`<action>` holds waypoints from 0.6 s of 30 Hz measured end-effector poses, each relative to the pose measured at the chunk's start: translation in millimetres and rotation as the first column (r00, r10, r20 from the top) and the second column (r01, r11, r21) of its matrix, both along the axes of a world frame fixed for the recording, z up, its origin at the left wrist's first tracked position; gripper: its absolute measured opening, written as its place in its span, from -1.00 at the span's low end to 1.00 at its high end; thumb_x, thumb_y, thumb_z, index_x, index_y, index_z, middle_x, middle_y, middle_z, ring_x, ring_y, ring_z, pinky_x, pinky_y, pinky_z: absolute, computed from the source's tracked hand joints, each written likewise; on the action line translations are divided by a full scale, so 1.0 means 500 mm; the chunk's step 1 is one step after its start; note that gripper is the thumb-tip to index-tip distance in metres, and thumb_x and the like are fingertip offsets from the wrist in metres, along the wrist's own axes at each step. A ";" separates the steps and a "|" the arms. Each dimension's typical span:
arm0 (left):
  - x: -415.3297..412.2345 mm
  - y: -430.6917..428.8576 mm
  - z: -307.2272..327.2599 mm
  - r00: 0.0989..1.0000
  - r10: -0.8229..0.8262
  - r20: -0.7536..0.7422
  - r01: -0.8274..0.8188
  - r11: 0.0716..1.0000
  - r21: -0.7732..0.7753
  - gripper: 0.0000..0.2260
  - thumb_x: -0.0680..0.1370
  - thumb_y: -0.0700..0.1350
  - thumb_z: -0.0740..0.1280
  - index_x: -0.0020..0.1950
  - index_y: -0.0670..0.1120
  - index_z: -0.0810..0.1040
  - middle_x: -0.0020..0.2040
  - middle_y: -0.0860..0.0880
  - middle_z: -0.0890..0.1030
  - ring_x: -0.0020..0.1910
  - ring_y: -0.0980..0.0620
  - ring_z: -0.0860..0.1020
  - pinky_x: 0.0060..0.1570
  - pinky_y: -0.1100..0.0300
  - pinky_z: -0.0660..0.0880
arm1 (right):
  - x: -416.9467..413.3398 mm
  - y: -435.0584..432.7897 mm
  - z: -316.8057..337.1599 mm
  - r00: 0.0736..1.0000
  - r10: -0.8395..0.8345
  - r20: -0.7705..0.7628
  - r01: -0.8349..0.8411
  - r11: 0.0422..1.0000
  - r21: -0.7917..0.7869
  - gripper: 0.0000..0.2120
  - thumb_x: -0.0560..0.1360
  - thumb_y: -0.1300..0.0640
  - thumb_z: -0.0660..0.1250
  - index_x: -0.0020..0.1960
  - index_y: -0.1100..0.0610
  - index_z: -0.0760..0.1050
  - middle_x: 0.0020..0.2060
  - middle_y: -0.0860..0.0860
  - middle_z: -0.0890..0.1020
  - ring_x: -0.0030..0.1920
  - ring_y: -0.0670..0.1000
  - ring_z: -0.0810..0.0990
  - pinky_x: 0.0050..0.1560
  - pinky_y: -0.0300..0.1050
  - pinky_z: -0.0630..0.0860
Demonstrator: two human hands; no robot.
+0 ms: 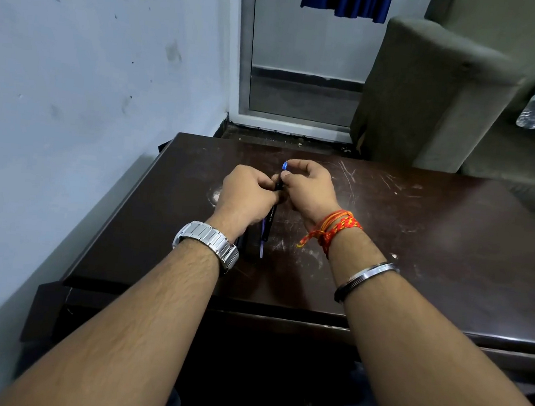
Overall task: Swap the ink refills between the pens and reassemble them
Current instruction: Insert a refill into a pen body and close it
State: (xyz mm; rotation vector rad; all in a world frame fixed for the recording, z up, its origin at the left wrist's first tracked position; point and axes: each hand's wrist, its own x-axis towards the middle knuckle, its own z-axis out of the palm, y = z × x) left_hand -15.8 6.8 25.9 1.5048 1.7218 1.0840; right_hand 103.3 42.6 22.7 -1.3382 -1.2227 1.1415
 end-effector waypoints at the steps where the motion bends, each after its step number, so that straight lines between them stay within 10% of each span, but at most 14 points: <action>1: 0.000 0.000 -0.001 1.000 -0.004 -0.002 0.004 1.000 -0.001 -0.95 0.45 -0.12 0.56 -0.11 -0.05 0.77 -0.16 -0.06 0.73 -0.09 -0.05 0.69 -0.03 -0.02 0.66 | 0.000 -0.001 0.004 1.000 -0.001 -0.031 0.000 1.000 -0.011 -0.80 0.53 0.36 0.23 0.07 0.13 0.48 -0.21 0.07 0.67 -0.31 -0.08 0.62 -0.52 -0.35 0.42; 5: 0.001 0.000 0.001 0.999 -0.013 -0.029 0.013 1.000 0.000 -0.98 0.46 -0.12 0.56 -0.14 -0.04 0.76 -0.18 -0.03 0.72 -0.11 -0.03 0.68 -0.08 0.03 0.65 | -0.003 -0.001 0.009 0.998 -0.009 -0.064 0.005 0.998 -0.056 -0.95 0.51 0.21 0.28 -0.06 0.09 0.49 -0.14 0.14 0.67 -0.27 0.05 0.60 -0.40 -0.17 0.50; 9: 0.001 0.000 0.001 1.000 -0.010 -0.029 0.010 1.000 0.005 -0.88 0.45 -0.09 0.56 -0.25 -0.09 0.71 -0.22 -0.12 0.72 -0.19 -0.07 0.68 -0.18 0.02 0.63 | -0.003 -0.005 0.002 0.998 -0.015 0.054 0.018 0.999 -0.043 -0.59 0.38 -0.07 0.50 0.08 0.14 0.52 -0.03 0.13 0.66 -0.14 0.07 0.61 -0.05 0.09 0.58; 18: 0.000 0.002 0.000 1.000 -0.006 -0.023 0.006 1.000 0.017 -0.93 0.46 -0.10 0.55 -0.22 -0.04 0.74 -0.25 -0.05 0.72 -0.16 -0.07 0.70 -0.20 0.07 0.61 | 0.003 0.000 0.007 1.000 -0.006 -0.027 0.006 1.000 -0.005 -0.80 0.39 0.14 0.44 -0.02 0.06 0.50 -0.01 0.21 0.69 -0.23 0.09 0.60 -0.41 -0.16 0.43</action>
